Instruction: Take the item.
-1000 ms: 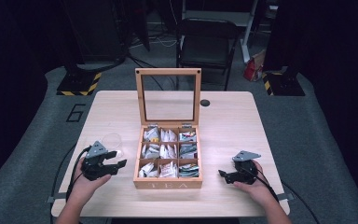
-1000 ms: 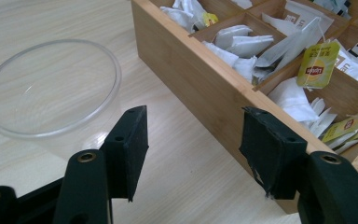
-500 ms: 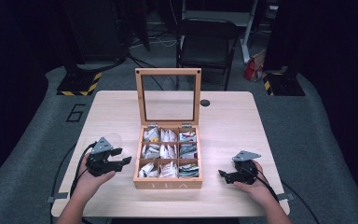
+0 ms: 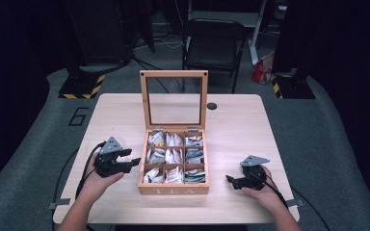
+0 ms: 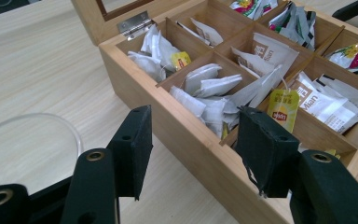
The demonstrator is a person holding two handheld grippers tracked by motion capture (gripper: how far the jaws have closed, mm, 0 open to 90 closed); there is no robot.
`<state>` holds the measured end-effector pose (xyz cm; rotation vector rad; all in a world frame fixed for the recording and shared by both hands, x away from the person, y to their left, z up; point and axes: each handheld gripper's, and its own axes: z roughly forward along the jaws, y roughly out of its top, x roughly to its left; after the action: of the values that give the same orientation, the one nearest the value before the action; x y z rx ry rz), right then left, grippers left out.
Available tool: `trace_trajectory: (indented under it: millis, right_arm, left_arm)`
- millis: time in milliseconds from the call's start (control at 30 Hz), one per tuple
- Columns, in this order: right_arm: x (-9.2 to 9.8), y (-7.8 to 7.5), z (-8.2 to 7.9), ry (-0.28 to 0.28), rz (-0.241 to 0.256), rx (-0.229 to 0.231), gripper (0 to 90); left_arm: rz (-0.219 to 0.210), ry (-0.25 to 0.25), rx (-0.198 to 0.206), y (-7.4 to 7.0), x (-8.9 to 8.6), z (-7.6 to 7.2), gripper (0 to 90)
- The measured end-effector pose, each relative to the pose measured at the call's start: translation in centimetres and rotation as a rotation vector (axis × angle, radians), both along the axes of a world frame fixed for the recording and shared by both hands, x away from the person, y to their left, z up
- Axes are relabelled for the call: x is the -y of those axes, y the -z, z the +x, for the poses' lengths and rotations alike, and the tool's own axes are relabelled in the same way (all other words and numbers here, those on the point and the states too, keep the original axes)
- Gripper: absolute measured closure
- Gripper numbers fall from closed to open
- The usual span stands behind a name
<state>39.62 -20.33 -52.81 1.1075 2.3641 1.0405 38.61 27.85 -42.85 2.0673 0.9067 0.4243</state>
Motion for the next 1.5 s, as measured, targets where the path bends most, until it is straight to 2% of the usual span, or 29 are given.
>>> trace_trajectory:
  millis: [633, 900, 967, 1267, 1500]
  right_arm:
    - [0.0, 0.0, 0.0, 0.000, 0.000, 0.000, 13.3]
    - [0.0, 0.0, 0.0, 0.000, 0.000, 0.000, 13.3]
    - [0.0, 0.0, 0.0, 0.000, 0.000, 0.000, 13.3]
    - [0.0, 0.0, 0.0, 0.000, 0.000, 0.000, 13.3]
    - [0.0, 0.0, 0.0, 0.000, 0.000, 0.000, 13.3]
  left_arm:
    - [0.019, 0.050, 0.039, -1.7, 1.6, 0.6, 49.2]
    - [0.013, 0.077, 0.027, -1.8, 2.5, 0.7, 50.9]
    - [0.011, 0.078, 0.037, -1.8, 2.7, 0.8, 51.5]
    - [0.007, 0.108, 0.033, -1.6, 3.8, 0.8, 53.9]
    - [0.008, 0.123, 0.017, -1.4, 4.3, 1.0, 57.5]
